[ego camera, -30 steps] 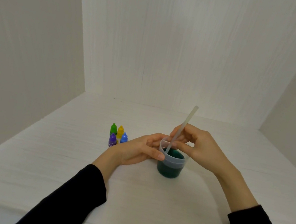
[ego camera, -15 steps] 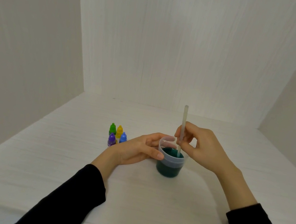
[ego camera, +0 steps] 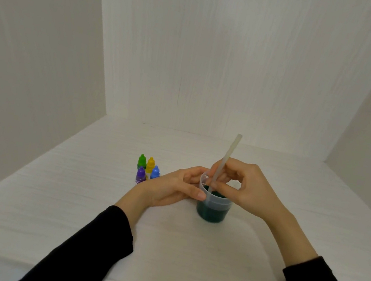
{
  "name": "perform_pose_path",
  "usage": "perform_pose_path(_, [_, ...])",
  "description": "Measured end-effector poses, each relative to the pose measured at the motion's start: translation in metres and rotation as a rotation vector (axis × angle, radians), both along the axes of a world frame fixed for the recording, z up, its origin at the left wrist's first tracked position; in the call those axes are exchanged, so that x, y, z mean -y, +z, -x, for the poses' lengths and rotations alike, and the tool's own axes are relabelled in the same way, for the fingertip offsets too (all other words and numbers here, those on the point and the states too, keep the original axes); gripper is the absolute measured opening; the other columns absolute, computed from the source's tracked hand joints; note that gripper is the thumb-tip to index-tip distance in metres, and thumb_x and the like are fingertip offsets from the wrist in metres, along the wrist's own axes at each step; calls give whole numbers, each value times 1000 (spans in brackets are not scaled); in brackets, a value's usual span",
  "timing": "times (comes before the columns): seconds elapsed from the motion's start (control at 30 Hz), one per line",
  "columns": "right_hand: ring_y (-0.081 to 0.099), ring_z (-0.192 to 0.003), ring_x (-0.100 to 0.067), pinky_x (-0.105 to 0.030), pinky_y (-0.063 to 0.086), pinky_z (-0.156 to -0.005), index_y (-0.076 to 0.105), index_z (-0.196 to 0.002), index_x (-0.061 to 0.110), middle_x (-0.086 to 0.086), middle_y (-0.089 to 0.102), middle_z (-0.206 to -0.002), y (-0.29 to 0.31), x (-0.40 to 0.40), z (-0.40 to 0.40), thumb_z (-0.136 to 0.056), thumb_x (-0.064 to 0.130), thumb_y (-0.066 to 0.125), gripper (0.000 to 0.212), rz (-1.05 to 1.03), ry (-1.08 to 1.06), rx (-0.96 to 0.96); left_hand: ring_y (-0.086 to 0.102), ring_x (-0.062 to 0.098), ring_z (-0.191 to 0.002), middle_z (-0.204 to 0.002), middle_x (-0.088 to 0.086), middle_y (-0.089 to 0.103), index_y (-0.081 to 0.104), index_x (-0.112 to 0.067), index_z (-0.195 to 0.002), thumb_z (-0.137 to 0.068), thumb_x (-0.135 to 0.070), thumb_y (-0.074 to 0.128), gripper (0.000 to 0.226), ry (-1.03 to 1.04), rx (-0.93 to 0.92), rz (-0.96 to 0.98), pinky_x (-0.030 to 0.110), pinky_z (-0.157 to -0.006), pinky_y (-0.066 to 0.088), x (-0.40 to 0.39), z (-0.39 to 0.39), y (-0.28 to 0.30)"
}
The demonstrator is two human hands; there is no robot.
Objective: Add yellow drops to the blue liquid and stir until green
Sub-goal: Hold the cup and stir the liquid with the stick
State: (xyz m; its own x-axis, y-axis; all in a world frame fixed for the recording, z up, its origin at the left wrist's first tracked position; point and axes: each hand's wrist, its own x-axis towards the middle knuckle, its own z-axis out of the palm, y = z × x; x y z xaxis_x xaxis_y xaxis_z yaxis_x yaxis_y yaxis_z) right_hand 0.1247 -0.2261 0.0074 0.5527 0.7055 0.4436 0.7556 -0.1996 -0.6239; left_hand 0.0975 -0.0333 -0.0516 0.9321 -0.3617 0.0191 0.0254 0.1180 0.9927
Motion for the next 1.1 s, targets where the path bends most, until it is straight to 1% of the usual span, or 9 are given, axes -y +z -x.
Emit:
perform_pose_path(0.07, [67,-77,-3,-16,52,-76,63,-92,30,11,71,-82,-1,-3,0,-81,14,70,20,3,-23,-6,42,27,-138,-149,12,44,42,-15,-142,-77,3,59,69,-11,10,5,43,-113,36,0,0,0])
perform_pose_path(0.13, [66,-79,-1,-13,51,-76,61,-92,34,14,71,-83,-2,-5,-2,-82,12,69,25,17,-54,5,42,21,-139,-150,4,45,42,-19,-142,-78,3,59,69,-25,18,5,41,-114,35,1,0,1])
perform_pose_path(0.27, [64,-83,3,-9,48,-78,59,-91,39,19,68,-86,-3,-6,-4,-85,15,66,26,40,-97,35,45,21,-136,-148,5,47,40,-12,-144,-77,1,60,71,-3,5,-8,37,-110,39,1,0,1])
perform_pose_path(0.4, [61,-85,9,-4,44,-75,56,-88,47,27,64,-82,-2,-3,-6,-87,18,64,30,72,-147,100,51,19,-131,-141,3,55,43,-12,-142,-78,1,61,68,1,-8,0,33,-104,45,0,-1,0])
perform_pose_path(0.53, [60,-83,6,-12,44,-75,60,-93,37,24,62,-84,-1,3,-12,-88,20,62,18,128,-210,173,57,17,-124,-133,1,62,50,-19,-134,-79,0,62,60,7,-16,-7,29,-96,49,-1,-3,-1])
perform_pose_path(0.67, [63,-83,-8,-29,53,-78,65,-95,27,12,68,-86,1,7,-13,-86,18,62,13,150,-250,195,56,19,-125,-133,0,61,52,-23,-132,-79,-2,63,58,6,-14,-23,29,-98,48,0,-3,-1])
perform_pose_path(0.73, [64,-82,-11,-32,55,-78,66,-94,25,8,70,-85,2,9,-12,-85,16,63,13,152,-249,191,55,19,-126,-134,0,61,51,-22,-133,-78,-4,66,60,3,-12,-25,28,-98,48,-1,-3,-1])
perform_pose_path(1.0, [64,-70,-8,-28,55,-70,65,-76,29,6,69,-73,10,13,-5,-77,6,66,22,138,-169,137,58,13,-122,-131,-4,63,52,-23,-131,-79,-2,63,58,10,-17,-41,25,-95,48,-1,-3,-1])
perform_pose_path(1.1, [63,-67,-8,-25,54,-69,66,-73,28,5,69,-71,9,12,-3,-76,7,71,22,84,-123,48,57,17,-123,-132,-1,62,52,-22,-132,-80,0,62,58,11,-7,-44,31,-100,48,-2,-3,-2])
